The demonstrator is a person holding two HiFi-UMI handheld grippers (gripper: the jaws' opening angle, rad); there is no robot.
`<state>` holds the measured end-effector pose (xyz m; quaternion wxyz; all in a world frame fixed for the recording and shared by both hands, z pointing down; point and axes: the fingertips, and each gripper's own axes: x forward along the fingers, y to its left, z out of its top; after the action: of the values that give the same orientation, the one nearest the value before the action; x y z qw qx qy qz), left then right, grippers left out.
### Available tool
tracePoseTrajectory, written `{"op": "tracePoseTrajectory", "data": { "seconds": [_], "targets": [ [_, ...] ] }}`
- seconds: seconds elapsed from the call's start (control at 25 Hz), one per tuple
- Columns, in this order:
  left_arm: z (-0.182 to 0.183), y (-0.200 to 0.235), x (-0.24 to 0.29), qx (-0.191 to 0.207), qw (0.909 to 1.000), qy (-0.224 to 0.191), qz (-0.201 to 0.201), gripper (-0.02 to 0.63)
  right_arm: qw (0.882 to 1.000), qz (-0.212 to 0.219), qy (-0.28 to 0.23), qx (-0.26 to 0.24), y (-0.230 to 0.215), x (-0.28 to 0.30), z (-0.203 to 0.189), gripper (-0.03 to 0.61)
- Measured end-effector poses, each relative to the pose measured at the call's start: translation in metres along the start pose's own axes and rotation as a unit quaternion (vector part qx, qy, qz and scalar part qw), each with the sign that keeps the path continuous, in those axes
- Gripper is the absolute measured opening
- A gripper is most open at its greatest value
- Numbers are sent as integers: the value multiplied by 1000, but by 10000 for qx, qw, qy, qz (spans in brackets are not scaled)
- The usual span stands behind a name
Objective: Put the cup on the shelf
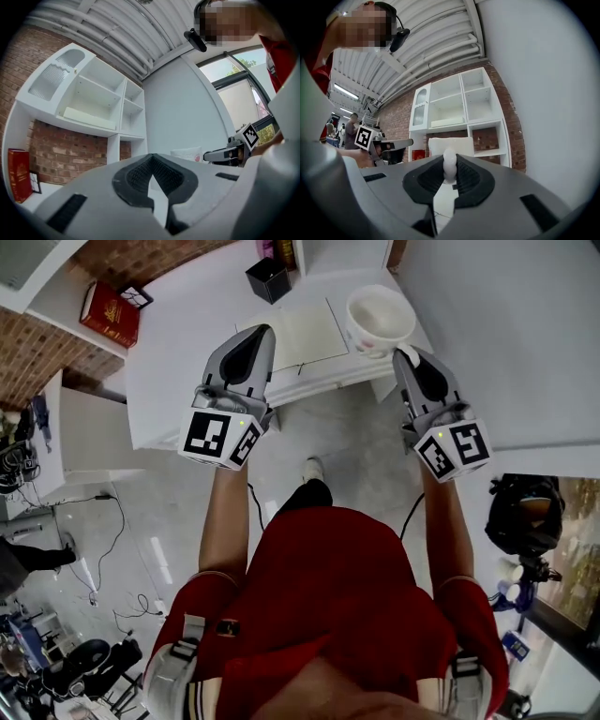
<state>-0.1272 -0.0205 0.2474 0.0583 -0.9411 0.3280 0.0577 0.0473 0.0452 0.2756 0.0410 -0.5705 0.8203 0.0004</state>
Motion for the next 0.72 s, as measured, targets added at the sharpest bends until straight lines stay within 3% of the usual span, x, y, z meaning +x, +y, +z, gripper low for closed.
{"op": "tracePoseTrajectory", "data": {
  "seconds": [0.36,0.72],
  "targets": [
    [-33,65,65,-20,9996,-48,-262,3,9995,-196,129,-188,-40,91,-28,37],
    [-63,95,115,-118,9999,-8,-102,3,9989,-135,374,-265,-89,142,-56,38]
  ]
}}
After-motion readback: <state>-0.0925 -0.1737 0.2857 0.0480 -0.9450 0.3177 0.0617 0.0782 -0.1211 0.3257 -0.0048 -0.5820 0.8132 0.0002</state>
